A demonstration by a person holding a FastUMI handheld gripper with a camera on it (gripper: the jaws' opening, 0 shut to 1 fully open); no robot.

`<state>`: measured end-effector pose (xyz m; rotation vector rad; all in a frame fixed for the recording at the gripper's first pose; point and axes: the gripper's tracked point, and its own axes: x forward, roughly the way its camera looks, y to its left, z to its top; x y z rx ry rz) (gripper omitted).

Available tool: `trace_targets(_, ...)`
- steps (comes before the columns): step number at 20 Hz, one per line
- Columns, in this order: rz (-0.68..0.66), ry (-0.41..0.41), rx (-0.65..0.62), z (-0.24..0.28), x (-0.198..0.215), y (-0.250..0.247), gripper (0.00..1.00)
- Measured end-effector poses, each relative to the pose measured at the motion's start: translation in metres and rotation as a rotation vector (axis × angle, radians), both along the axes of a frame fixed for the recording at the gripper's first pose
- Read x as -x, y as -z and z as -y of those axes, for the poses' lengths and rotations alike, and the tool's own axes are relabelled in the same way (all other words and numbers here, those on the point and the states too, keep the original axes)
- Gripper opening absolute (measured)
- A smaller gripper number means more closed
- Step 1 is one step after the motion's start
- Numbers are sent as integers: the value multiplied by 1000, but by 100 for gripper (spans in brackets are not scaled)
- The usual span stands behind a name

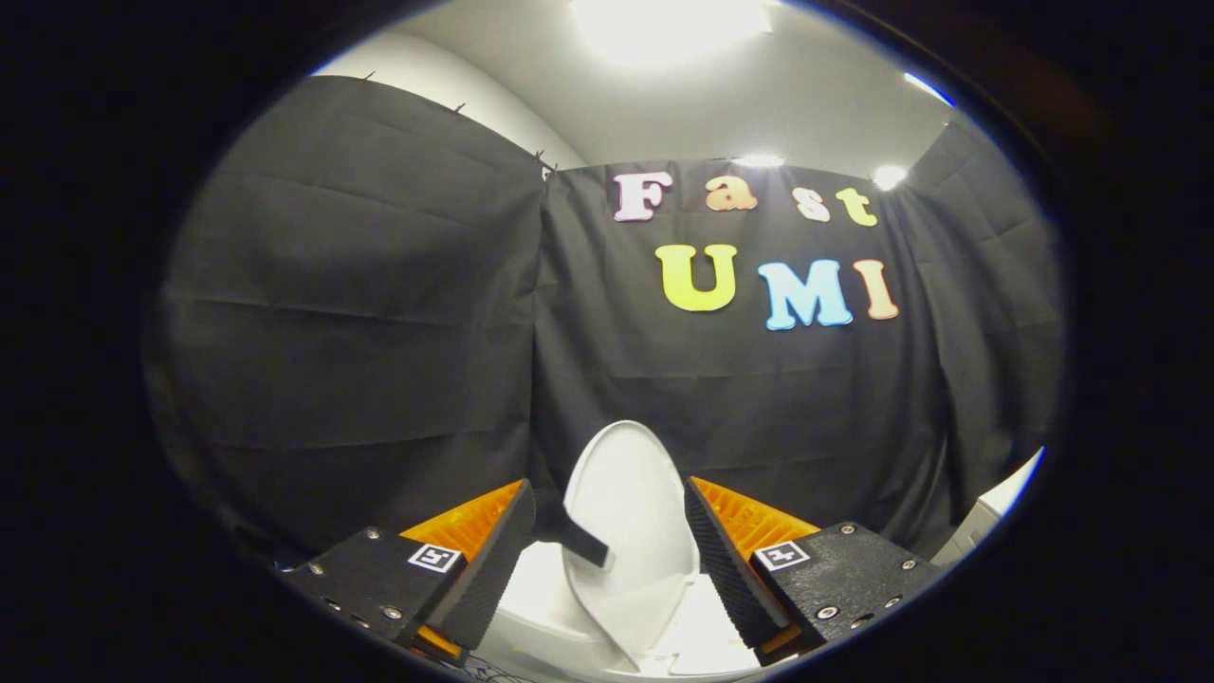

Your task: Open the toilet lid.

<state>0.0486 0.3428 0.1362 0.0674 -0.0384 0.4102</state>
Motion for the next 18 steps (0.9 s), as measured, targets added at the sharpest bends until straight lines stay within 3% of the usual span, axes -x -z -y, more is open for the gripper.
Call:
trace_targets(10, 3, 216, 8, 159, -2, 4, 96)
trace_targets(18, -41, 280, 0, 214, 14, 56, 96)
